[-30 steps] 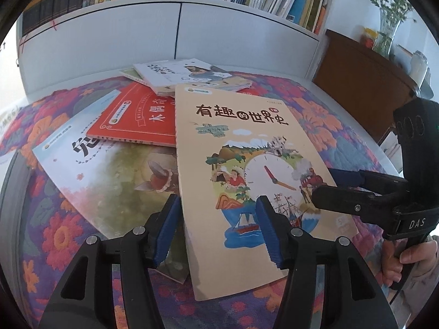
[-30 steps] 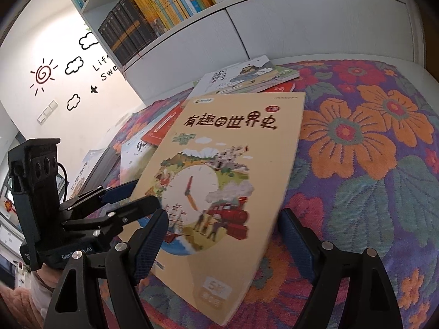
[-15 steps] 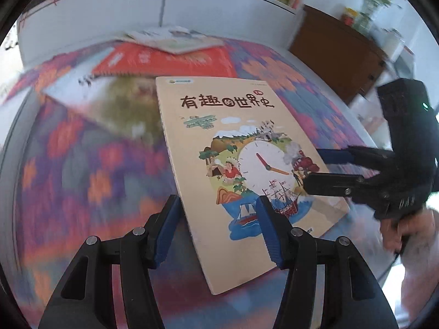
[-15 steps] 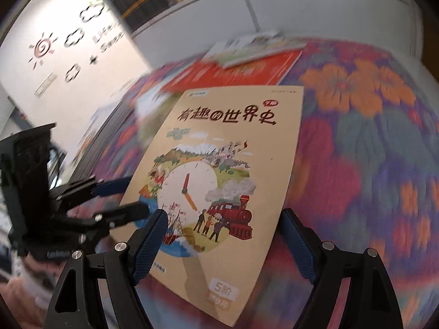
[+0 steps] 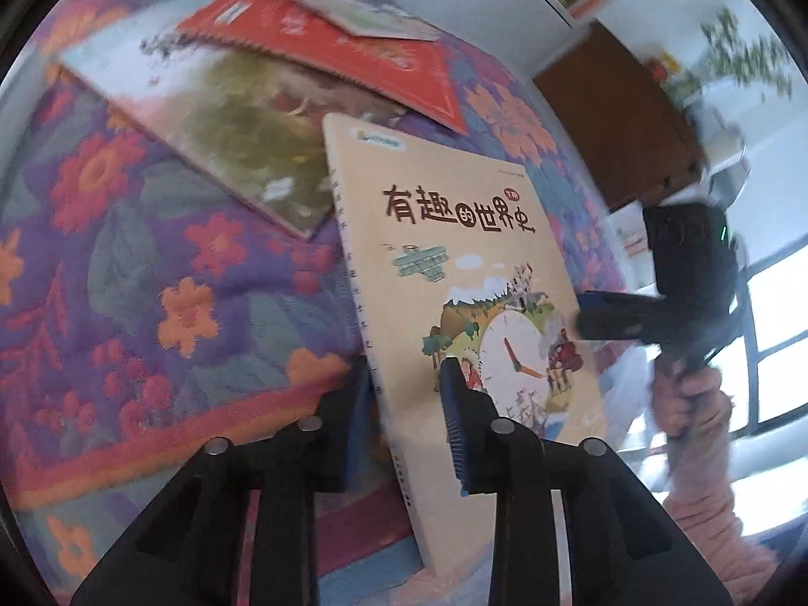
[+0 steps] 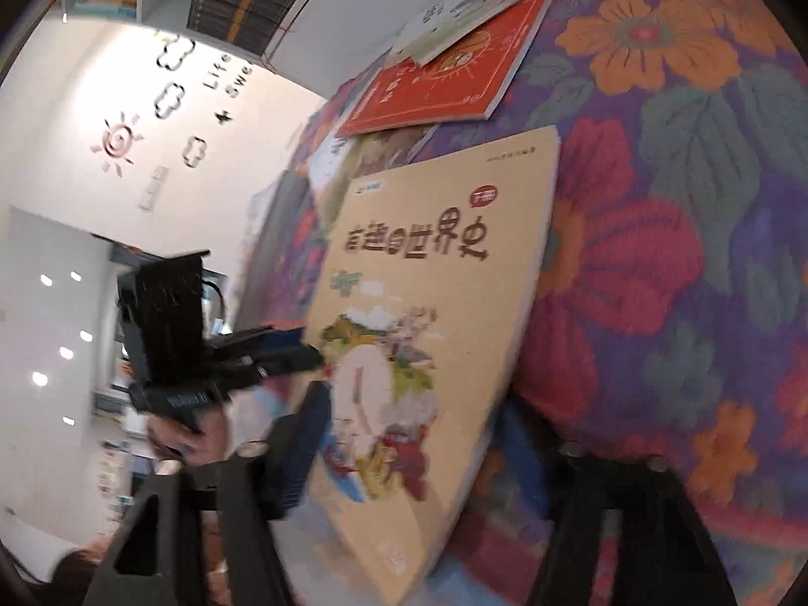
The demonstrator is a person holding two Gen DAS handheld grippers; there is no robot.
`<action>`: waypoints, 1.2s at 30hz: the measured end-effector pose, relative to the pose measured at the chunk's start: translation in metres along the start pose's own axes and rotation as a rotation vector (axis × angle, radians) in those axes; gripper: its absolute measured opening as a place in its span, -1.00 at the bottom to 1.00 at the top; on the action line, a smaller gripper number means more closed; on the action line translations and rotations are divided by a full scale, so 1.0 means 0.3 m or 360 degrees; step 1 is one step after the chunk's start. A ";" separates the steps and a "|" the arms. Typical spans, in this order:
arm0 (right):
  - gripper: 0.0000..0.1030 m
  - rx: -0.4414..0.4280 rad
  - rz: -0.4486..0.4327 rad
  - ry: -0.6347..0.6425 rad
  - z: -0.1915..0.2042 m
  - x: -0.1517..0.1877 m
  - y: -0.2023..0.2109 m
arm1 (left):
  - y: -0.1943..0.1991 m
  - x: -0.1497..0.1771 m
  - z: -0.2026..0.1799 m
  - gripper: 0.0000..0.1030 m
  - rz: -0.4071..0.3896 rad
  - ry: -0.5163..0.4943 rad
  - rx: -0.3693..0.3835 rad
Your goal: Organize books
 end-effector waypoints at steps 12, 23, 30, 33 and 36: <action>-0.55 0.0105 -0.0147 -0.0061 -0.014 -0.001 -0.003 | -0.021 -0.013 -0.053 -0.52 -0.0046 0.0003 -0.0127; -0.49 0.0271 -0.0059 -0.0122 0.064 -0.004 -0.028 | -0.002 -0.006 -0.097 -0.49 -0.0053 -0.0024 -0.0330; -0.49 0.0275 -0.0063 -0.0082 0.104 0.009 -0.029 | 0.031 -0.003 -0.093 -0.46 -0.0080 -0.0031 -0.0364; -0.49 0.0284 -0.0068 -0.0061 0.130 0.006 -0.026 | 0.045 0.000 -0.090 -0.46 -0.0090 -0.0026 -0.0360; -0.49 0.0287 -0.0073 -0.0045 0.152 0.003 -0.019 | 0.060 0.002 -0.095 -0.46 -0.0104 -0.0029 -0.0365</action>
Point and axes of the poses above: each gripper's, at about its wrist camera, not at the fingertips, and y roughly against the way its jaws point, z to its left, x to its underside, the point moved 4 cm from there along -y, roughly the way its jaws point, and after that the axes turned 15 degrees about z, right-handed, at the moved point
